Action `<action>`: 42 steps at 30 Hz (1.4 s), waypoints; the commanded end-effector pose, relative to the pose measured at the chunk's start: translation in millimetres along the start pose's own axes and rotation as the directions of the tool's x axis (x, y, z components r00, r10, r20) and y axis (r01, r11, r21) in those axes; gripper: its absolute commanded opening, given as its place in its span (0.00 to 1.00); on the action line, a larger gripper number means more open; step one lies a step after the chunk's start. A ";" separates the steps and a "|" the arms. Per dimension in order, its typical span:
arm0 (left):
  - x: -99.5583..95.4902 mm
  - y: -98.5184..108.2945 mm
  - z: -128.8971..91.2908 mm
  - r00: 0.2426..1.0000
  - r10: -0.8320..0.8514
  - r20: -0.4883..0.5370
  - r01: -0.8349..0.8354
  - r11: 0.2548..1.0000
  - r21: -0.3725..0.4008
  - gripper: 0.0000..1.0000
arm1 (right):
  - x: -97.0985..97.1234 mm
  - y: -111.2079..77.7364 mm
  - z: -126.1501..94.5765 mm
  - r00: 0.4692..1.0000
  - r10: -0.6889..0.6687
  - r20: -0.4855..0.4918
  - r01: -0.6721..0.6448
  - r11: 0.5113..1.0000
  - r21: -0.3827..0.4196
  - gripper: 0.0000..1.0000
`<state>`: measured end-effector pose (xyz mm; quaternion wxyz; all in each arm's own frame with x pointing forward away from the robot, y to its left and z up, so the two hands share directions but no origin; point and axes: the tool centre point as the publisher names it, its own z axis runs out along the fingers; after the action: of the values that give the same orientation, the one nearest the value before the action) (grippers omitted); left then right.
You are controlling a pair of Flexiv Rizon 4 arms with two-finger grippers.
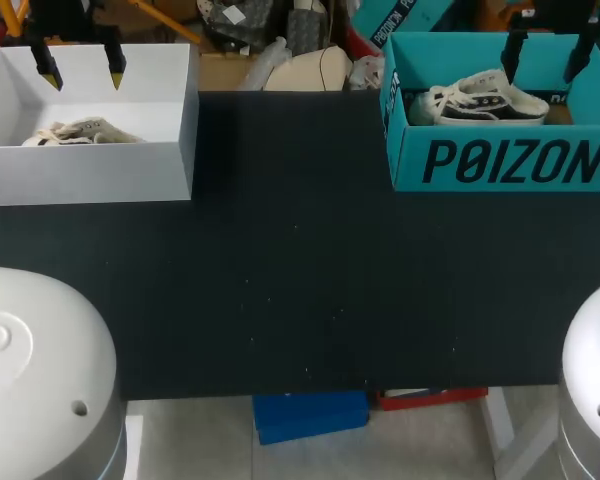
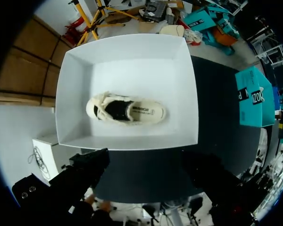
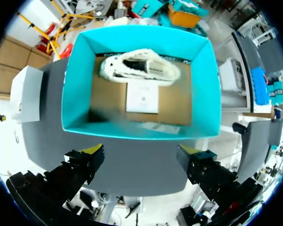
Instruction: Take the shoe out of the shoebox, open the shoe tongue, remove and reinsert the insole, then place the shoe into the shoebox
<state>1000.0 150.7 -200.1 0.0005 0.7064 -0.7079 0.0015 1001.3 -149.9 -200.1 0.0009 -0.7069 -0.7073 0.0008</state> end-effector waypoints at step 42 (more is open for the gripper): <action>0.0 0.0 0.0 1.000 0.000 0.000 0.000 1.000 0.000 1.00 | 13.1 56.7 9.8 -0.094 -0.996 0.003 0.994 -0.094 0.053 1.00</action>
<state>1000.2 151.0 -200.2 0.0010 0.7058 -0.7084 0.0029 1030.7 -141.0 -197.8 -0.0481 -0.2019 -0.9765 -0.0585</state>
